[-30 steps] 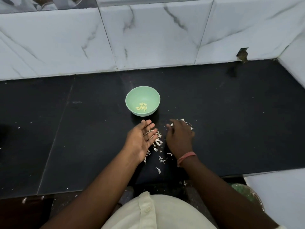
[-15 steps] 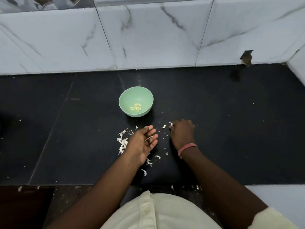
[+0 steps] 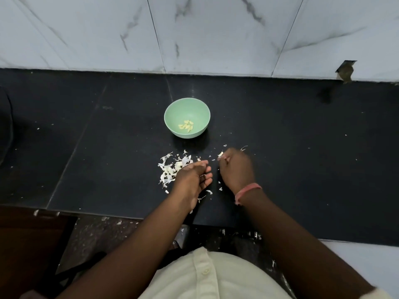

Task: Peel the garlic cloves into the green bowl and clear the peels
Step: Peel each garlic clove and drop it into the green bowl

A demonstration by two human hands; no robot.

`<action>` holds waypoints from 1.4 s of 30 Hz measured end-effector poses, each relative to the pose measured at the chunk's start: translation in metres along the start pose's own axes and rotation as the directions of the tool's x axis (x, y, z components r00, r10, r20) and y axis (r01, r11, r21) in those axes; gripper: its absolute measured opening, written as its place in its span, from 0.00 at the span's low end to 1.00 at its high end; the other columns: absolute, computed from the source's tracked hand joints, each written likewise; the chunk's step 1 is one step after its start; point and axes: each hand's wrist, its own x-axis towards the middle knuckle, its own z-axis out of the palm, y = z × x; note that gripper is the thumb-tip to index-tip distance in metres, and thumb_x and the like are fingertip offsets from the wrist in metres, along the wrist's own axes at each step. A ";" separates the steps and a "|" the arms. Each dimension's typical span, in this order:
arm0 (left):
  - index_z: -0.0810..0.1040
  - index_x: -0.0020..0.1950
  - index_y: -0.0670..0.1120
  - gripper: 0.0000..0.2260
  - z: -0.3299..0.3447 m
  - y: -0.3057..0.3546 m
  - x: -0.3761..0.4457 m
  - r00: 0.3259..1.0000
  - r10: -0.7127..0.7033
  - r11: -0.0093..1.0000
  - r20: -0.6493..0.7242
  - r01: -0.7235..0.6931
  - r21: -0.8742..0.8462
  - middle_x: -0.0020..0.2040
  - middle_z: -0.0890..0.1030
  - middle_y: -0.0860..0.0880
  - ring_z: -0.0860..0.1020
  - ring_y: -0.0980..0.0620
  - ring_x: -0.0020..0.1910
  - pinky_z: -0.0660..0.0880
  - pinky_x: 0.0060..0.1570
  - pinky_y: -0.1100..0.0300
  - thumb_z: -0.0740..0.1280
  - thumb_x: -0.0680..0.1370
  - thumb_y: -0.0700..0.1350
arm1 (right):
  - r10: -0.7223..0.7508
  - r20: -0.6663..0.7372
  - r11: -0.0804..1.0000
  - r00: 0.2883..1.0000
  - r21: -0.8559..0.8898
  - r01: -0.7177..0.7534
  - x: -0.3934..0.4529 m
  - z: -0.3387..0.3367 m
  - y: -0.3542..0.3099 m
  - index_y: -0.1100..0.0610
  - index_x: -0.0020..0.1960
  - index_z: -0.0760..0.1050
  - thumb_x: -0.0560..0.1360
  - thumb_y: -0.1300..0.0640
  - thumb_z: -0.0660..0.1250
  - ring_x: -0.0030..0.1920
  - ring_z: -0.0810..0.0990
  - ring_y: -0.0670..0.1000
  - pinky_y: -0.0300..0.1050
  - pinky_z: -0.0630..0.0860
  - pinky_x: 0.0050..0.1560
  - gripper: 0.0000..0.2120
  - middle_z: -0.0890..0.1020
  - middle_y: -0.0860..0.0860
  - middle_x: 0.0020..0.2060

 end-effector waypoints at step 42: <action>0.81 0.52 0.41 0.07 -0.046 0.013 0.015 0.998 0.055 0.968 -0.037 -0.044 0.247 0.34 0.79 0.50 0.71 0.55 0.26 0.67 0.28 0.64 0.64 0.79 0.37 | 0.186 0.147 0.961 0.971 0.177 -0.211 -0.029 0.031 -0.031 0.61 0.49 0.86 0.77 0.65 0.68 0.46 0.83 0.54 0.41 0.74 0.50 0.08 0.87 0.55 0.45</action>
